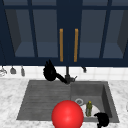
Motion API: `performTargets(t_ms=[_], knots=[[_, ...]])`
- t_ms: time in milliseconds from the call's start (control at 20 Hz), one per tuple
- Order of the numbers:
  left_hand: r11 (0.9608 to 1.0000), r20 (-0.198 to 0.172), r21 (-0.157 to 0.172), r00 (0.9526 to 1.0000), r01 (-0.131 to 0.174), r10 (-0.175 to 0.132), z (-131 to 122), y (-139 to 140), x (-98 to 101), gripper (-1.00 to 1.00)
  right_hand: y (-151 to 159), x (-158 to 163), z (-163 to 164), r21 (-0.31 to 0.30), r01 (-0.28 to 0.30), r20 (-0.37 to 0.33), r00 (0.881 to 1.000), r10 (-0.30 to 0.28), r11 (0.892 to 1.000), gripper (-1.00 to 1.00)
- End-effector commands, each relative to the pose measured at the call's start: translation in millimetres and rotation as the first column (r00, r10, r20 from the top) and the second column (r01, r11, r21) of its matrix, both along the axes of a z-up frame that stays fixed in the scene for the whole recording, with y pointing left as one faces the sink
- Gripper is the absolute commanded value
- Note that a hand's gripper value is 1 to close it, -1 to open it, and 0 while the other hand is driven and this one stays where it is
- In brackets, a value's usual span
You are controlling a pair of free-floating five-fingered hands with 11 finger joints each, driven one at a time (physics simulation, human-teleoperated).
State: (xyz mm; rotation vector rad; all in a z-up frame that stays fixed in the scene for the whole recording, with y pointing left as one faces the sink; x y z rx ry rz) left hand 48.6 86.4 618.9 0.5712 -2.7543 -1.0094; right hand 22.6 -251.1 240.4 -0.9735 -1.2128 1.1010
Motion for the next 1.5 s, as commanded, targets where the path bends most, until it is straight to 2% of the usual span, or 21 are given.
performTargets(t_ms=[0, 400, 700, 800, 1050, 1150, 1250, 1350, 1450], knots=[[0.9920, 0.046, -0.095, 0.9951, -0.083, 0.088, 2, -3, -0.3, -1.00, 0, 0, 0, 0.000, 0.000, 0.000, 1.000, 0.000, 1.000, 0.00], [0.9869, 0.106, -0.112, 0.9861, -0.116, 0.128, 1, -8, -0.1, -1.00, 0, 0, 0, 0.000, 0.000, 0.000, 1.000, 0.000, 1.000, 0.00], [0.9804, 0.145, -0.113, 0.9735, -0.161, 0.177, 2, -12, 0.3, -1.00, 0, 0, 0, 0.000, 0.000, 0.000, 1.000, 0.000, 1.000, 0.00], [0.9777, 0.164, -0.106, 0.9666, -0.182, 0.197, 2, -14, 0.4, -1.00, 0, 0, 0, 0.000, 0.000, 0.000, 1.000, 0.000, 1.000, 0.00], [0.9667, 0.204, -0.116, 0.9471, -0.228, 0.248, 2, -19, 0.7, -1.00, 0, 0, 0, 0.000, 0.000, 0.000, 1.000, 0.000, 1.000, 0.00], [0.9614, 0.219, -0.122, 0.9382, -0.247, 0.268, 3, -21, 0.8, -1.00, 0, 0, 0, 0.000, 0.000, 0.000, 1.000, 0.000, 1.000, 0.00], [0.9545, 0.224, -0.136, 0.9303, -0.265, 0.291, 3, -22, 0.9, -1.00, 0, 0, 0, 0.000, 0.000, 0.000, 1.000, 0.000, 1.000, 0.00], [0.9472, 0.220, -0.153, 0.9247, -0.282, 0.311, 4, -22, 0.3, -1.00, 0, 0, 0, 0.000, 0.000, 0.000, 1.000, 0.000, 1.000, 0.00], [0.9440, 0.205, -0.159, 0.9256, -0.289, 0.318, 12, -21, -0.3, -1.00, 0, 0, 0, 0.000, 0.000, 0.000, 1.000, 0.000, 1.000, 0.00]])
